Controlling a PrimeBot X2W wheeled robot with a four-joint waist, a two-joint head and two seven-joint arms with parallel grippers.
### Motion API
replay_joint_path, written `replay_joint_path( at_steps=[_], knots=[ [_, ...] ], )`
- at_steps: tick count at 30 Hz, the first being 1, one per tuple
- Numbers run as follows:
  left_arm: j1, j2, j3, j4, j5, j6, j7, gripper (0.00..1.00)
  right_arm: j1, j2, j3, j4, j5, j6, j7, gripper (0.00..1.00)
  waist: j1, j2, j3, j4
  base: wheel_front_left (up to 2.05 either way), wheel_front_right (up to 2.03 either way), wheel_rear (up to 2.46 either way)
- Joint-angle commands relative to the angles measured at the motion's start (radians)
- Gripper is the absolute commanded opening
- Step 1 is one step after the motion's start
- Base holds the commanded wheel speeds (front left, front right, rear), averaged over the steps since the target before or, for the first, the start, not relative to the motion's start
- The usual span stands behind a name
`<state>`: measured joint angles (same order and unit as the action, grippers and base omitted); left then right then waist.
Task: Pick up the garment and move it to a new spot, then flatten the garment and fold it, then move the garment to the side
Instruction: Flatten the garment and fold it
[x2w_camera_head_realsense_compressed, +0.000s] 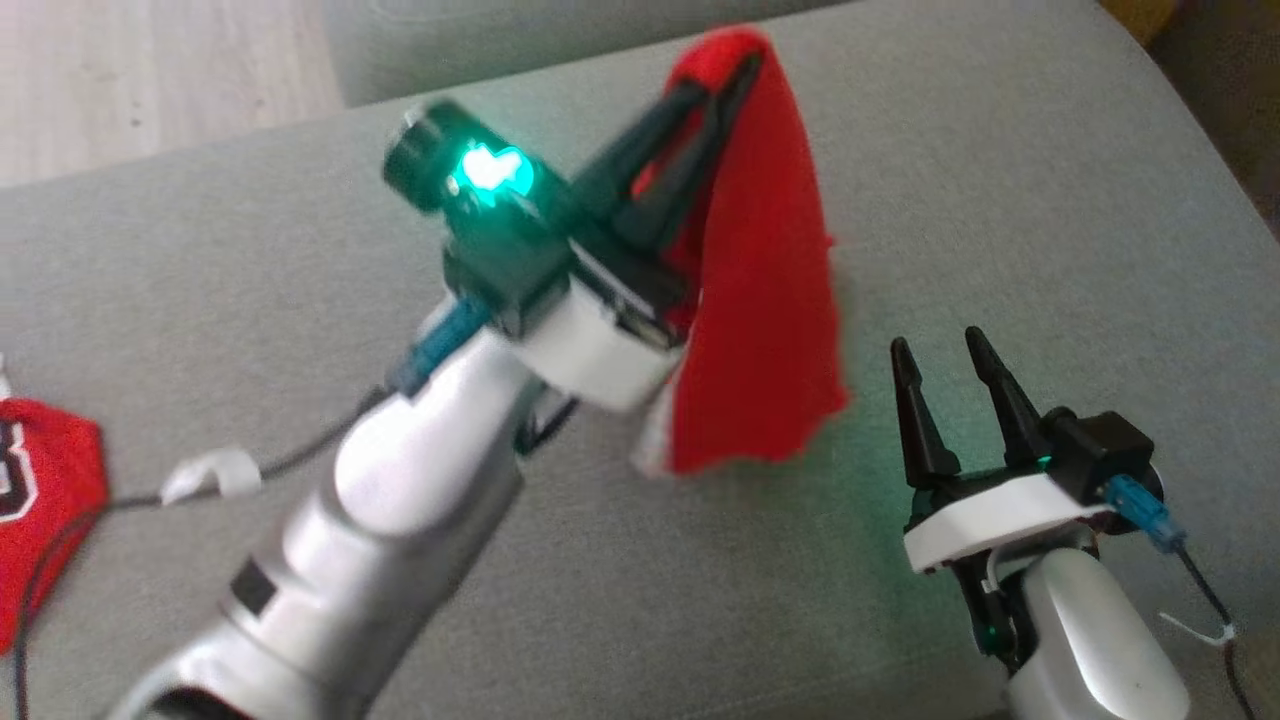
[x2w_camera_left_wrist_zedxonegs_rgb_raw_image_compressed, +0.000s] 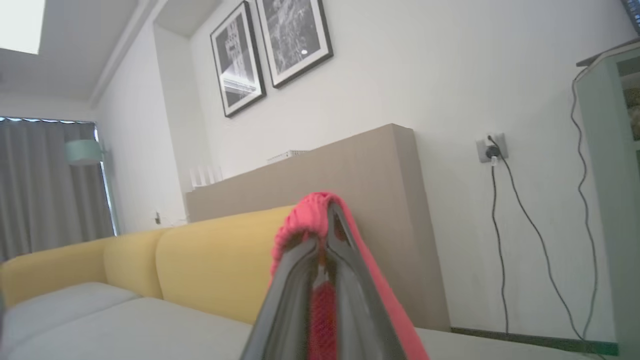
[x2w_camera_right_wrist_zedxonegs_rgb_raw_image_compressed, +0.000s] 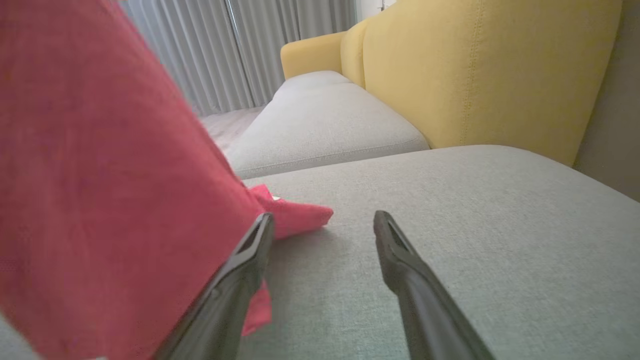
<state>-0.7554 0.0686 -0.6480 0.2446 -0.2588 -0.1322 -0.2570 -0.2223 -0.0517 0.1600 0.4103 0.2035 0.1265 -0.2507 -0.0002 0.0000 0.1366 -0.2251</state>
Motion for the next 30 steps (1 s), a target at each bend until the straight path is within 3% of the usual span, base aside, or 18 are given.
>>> replay_joint_path(
  at_steps=[1, 7, 14, 23, 27, 30],
  knots=[
    [-0.115, 0.034, 0.041, 0.007, -0.025, 0.002, -0.005, 0.00, -0.015, 0.001, 0.026, -0.028, 0.011, 0.004, -0.011, 1.00, 0.0002, 0.0000, -0.028, 0.028, 0.00, 0.00, 0.00],
    [-0.300, 0.109, 0.015, 0.128, -0.050, 0.002, -0.005, 0.00, 0.001, 0.001, 0.036, -0.024, 0.036, 0.004, -0.011, 1.00, 0.0002, 0.0000, -0.053, 0.046, 0.00, 0.00, 0.00],
    [-0.376, 0.133, 0.024, 0.187, -0.064, 0.002, -0.005, 0.00, 0.015, 0.001, 0.038, -0.024, 0.045, 0.004, -0.011, 1.00, 0.0002, 0.0000, -0.068, 0.051, 0.00, 0.00, 0.00],
    [-0.337, 0.100, -0.010, 0.220, -0.099, 0.002, -0.005, 0.00, 0.021, 0.001, 0.029, -0.021, 0.044, 0.004, -0.011, 1.00, 0.0002, 0.0000, -0.088, 0.064, 0.00, 0.00, 0.00],
    [-0.330, 0.071, 0.018, 0.233, -0.107, 0.009, -0.005, 0.00, 0.016, 0.001, 0.036, -0.028, 0.052, 0.004, -0.011, 1.00, 0.0002, 0.0000, -0.074, 0.067, 0.00, 0.00, 0.00],
    [-0.307, 0.081, 0.057, 0.265, -0.107, 0.033, -0.005, 0.00, 0.011, 0.001, 0.035, -0.031, 0.053, 0.004, -0.011, 1.00, 0.0002, 0.0000, -0.062, 0.070, 0.00, 0.00, 0.00]
  ],
)
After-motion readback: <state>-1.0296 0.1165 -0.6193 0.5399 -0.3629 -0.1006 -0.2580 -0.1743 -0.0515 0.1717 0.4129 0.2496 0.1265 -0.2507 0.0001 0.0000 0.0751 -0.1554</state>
